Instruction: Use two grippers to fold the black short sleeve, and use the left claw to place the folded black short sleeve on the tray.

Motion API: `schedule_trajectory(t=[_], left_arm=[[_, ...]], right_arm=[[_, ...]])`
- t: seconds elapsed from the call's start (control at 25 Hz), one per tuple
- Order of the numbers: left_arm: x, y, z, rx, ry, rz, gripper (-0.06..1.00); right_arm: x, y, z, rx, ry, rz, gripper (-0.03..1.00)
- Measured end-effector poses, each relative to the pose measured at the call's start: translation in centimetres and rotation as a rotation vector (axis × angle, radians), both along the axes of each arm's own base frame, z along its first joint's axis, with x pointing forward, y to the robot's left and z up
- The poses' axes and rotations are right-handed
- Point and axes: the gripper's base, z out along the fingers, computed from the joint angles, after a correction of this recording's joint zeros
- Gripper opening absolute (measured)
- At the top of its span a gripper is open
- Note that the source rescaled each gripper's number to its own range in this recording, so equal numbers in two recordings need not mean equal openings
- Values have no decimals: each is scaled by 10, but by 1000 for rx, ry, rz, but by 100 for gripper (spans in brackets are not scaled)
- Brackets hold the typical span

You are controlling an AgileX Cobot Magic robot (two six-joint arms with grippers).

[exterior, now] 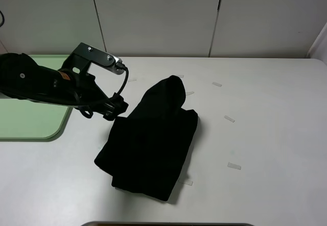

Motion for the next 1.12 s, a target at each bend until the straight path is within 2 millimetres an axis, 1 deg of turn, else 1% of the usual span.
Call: schedule_trajectory(t=[0.12,0.36,0.56,0.68,0.8,0.92,1.08,1.12], left_arm=[[-1,0,0,22,-3,-28,99],[1,0,1,20,-34,-27,100],[-3,-2,-6,38,32,-47,100],[-12,-13,-19,62,98,-93,100],[-21,-29,-27,71,116,-148,100],[-31,-46,-26,61,78,-206,100],[-44,-63,-24,38,61,-250,100],[-52,-70,-24,30,64,-276,100]], right_arm=[[0,0,0,0,0,0,100],[0,0,0,0,0,0,100],[0,0,0,0,0,0,100],[0,0,0,0,0,0,100],[0,0,0,0,0,0,100],[0,0,0,0,0,0,100],[0,0,0,0,0,0,100],[0,0,0,0,0,0,100]])
